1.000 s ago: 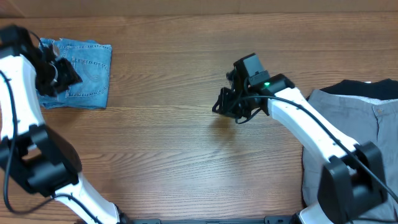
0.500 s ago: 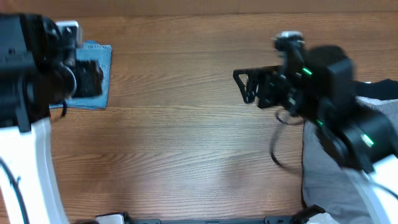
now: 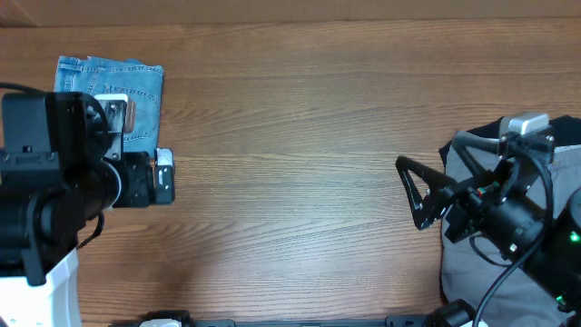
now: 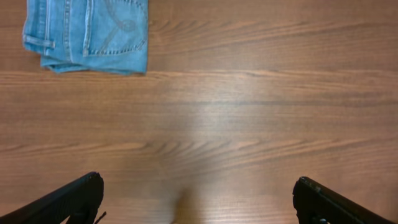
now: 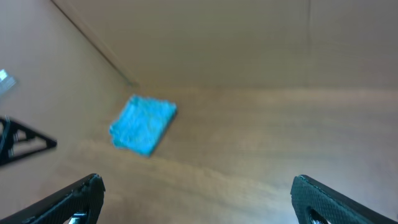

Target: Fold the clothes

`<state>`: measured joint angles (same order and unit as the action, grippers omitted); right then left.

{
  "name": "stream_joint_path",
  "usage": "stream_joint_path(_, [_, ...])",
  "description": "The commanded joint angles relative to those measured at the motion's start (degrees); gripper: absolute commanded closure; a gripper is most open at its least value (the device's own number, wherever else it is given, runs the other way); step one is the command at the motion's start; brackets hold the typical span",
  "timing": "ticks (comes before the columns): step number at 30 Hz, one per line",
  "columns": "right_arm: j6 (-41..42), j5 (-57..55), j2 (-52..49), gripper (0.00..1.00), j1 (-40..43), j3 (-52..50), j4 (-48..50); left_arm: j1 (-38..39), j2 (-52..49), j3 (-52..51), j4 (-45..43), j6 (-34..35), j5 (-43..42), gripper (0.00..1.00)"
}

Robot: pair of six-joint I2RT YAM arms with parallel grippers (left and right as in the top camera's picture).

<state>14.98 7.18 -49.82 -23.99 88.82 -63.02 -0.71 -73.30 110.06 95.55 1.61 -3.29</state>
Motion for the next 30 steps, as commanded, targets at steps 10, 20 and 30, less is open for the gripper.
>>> stream_joint_path(10, [-0.4, -0.7, -0.8, 0.0, 0.3, 0.5, -12.4, 0.4, -5.9, -1.2, -1.3, 1.8, -0.8, 0.0])
stream_joint_path(20, [-1.7, -9.2, 4.0, 0.0, 6.2, -2.5, -7.3, 0.4, -9.4, -1.2, -1.3, 1.8, -0.8, 0.0])
stream_joint_path(30, [-3.5, -12.3, 25.6, 0.0, 14.8, -38.1, 21.4, 0.4, -10.4, -1.2, -1.3, 1.8, -0.8, 0.0])
